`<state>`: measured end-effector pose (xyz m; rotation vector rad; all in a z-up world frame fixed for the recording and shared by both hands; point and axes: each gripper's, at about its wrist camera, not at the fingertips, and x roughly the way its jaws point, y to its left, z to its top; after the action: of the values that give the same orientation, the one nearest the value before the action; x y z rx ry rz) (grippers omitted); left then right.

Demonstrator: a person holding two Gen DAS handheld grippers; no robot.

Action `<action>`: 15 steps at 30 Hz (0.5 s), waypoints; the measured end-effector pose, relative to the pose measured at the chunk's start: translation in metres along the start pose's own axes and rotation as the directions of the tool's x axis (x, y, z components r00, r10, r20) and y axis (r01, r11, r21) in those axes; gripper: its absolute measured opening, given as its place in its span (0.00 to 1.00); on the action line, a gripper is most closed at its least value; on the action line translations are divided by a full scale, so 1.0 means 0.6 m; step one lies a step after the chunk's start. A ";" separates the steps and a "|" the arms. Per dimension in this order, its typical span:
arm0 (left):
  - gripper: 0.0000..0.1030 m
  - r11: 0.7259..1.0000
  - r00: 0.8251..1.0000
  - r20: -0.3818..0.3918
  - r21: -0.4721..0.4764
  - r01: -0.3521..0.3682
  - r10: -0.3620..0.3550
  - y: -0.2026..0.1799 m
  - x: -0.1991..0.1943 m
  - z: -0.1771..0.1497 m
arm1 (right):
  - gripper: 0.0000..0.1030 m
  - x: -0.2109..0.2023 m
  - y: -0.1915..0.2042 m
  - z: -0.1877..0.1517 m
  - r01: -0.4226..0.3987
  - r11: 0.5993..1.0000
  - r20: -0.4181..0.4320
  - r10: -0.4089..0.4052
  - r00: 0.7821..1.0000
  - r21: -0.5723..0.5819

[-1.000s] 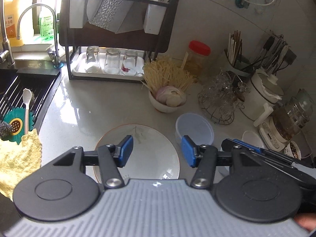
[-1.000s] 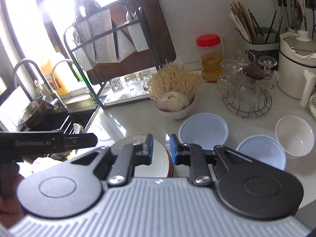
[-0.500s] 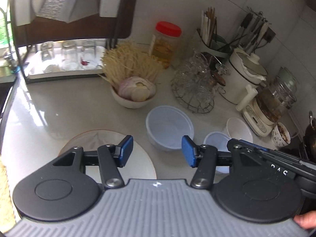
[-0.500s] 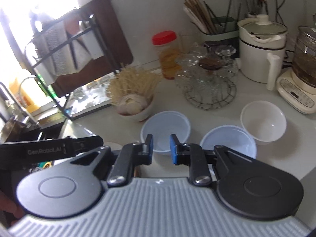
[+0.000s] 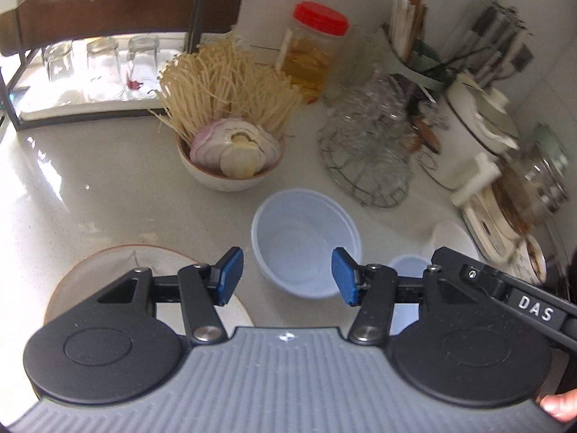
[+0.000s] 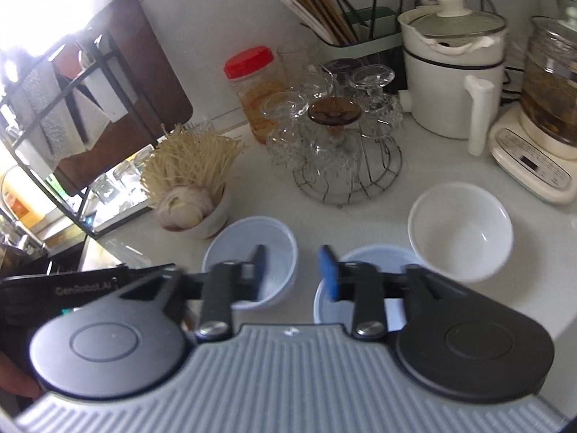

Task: Organize plates and bowls
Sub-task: 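Move both grippers toward the pale blue plastic bowls, then close both grippers on the rim of one pale blue bowl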

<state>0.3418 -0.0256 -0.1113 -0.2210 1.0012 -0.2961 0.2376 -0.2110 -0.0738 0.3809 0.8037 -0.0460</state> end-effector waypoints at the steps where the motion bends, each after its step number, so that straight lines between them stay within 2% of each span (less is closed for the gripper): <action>1: 0.58 1.000 1.000 -0.003 -0.019 -0.006 0.005 0.001 0.008 0.003 | 0.51 0.009 -0.004 0.006 -0.017 1.000 -0.009 0.017 1.000 -0.005; 7: 0.58 0.992 0.997 -0.032 -0.105 -0.069 0.066 0.010 0.057 0.008 | 0.50 0.082 -0.022 0.033 -0.118 0.993 -0.113 0.115 0.987 -0.015; 15: 0.56 0.974 0.992 -0.061 -0.191 -0.122 0.113 0.023 0.106 -0.003 | 0.47 0.162 -0.037 0.033 -0.166 0.985 -0.236 0.148 0.960 -0.057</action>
<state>0.3740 -0.0345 -0.1670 -0.3320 1.0887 -0.0953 0.3150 -0.2284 -0.1372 0.3815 0.9996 0.1803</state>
